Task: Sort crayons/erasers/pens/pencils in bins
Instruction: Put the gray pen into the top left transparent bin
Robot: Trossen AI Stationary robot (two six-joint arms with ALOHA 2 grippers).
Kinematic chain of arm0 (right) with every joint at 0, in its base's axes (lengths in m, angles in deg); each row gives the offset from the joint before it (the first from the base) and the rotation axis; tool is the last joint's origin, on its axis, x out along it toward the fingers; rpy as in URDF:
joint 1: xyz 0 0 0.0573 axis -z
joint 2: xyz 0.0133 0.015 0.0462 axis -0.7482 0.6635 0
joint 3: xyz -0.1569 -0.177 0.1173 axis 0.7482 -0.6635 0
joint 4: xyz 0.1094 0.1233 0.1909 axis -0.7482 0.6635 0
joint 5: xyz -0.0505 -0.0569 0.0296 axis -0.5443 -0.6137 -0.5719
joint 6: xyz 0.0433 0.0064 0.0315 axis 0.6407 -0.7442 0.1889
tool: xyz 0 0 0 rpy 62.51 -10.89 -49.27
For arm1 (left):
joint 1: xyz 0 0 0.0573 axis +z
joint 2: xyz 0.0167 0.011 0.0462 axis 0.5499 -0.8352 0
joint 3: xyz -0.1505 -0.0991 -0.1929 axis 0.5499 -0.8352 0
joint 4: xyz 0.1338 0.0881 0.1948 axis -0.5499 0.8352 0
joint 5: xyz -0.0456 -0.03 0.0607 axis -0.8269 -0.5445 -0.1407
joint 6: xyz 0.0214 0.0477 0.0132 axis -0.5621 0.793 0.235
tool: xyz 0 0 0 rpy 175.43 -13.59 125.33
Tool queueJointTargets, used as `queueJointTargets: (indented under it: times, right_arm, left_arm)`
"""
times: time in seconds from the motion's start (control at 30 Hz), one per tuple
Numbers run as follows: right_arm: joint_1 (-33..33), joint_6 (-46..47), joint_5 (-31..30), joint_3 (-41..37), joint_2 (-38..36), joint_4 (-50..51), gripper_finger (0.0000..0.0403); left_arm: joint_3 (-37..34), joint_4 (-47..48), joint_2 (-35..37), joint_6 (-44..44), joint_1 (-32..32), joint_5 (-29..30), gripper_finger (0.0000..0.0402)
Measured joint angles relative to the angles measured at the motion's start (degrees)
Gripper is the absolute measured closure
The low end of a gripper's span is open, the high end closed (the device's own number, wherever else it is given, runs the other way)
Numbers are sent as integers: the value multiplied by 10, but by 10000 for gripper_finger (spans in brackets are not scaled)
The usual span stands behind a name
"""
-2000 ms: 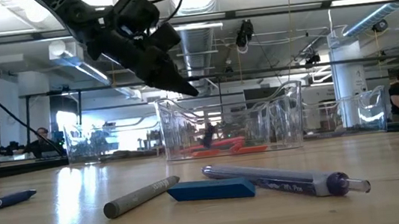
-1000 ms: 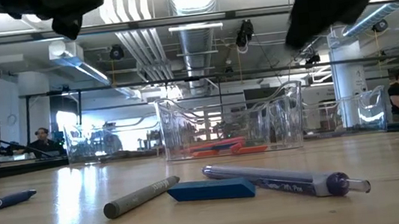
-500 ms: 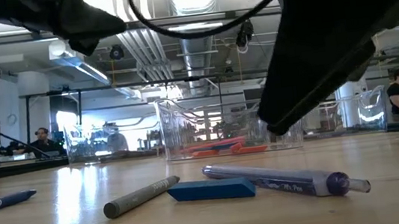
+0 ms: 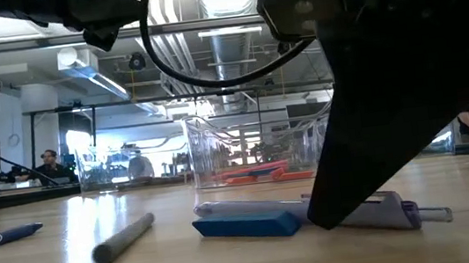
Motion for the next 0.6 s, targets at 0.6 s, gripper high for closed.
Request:
queueJointTargets:
  times: [0.6]
  right_arm:
    - [0,0,18,-7,-57,181,380]
  left_arm:
    - [-10,16,24,-19,0,0,355]
